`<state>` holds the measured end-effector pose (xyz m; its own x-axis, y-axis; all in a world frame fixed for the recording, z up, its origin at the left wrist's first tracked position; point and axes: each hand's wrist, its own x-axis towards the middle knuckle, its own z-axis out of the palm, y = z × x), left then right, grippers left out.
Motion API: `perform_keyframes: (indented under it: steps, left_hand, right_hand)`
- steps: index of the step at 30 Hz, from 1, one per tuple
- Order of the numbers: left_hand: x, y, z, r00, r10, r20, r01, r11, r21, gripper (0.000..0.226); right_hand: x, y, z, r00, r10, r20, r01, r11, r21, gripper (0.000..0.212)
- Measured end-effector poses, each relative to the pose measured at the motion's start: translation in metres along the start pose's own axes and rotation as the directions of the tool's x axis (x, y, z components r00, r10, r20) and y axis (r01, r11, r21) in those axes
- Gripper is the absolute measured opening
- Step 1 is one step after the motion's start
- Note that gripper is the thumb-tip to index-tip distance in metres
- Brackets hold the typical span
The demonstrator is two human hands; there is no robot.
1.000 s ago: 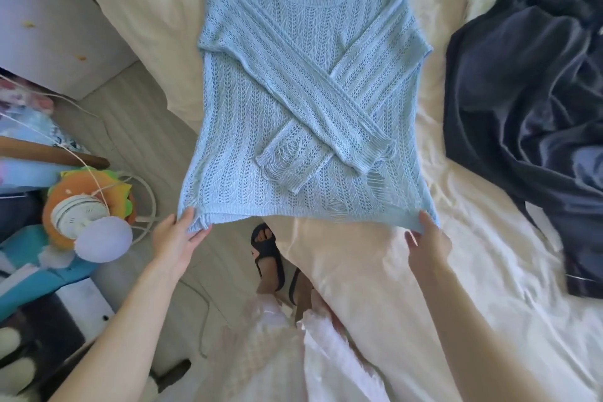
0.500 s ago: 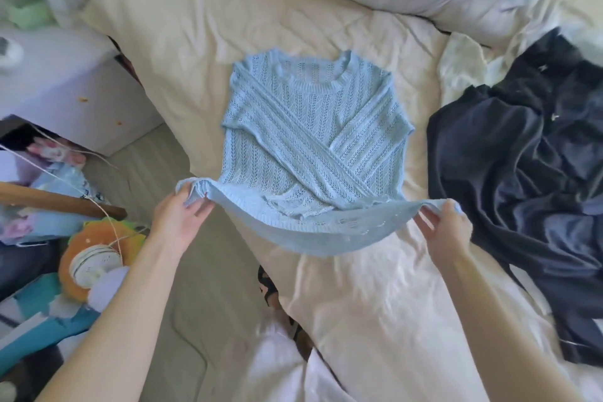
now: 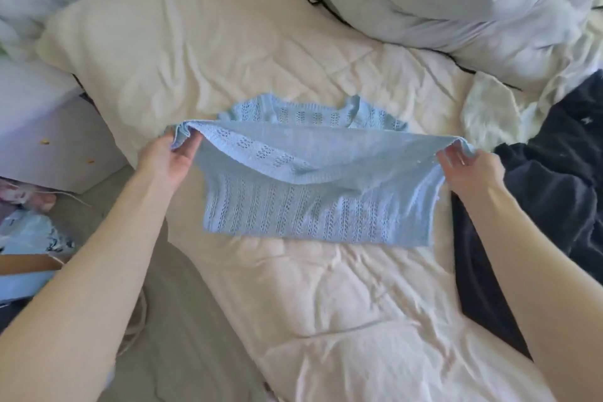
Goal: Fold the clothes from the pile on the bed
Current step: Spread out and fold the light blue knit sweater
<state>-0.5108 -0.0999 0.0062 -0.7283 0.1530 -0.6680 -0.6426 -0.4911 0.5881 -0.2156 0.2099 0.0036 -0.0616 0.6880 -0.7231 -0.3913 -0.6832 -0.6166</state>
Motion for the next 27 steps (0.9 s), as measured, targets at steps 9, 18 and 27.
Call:
perform_keyframes:
  steps: [9, 18, 27]
  left_hand:
    - [0.107, -0.02, 0.065, 0.999, 0.013, -0.045, -0.005, 0.983, 0.183, 0.015]
    - [0.127, -0.067, 0.025, 0.624, 0.151, 0.767, -0.609, -0.521, 0.598, 0.063]
    - [0.139, -0.079, 0.056, 0.528, -0.218, 0.821, -0.695, -0.665, 0.271, 0.011]
  right_hand:
    - [0.109, 0.011, 0.082, 0.998, 0.071, 0.001, -0.07, 0.996, 0.056, 0.026]
    - [0.132, 0.084, 0.06, 0.8, -0.365, 0.476, 0.534, 0.069, -0.843, 0.036]
    - [0.138, 0.088, 0.083, 0.515, 0.221, 0.828, 0.614, -0.769, -0.176, 0.039]
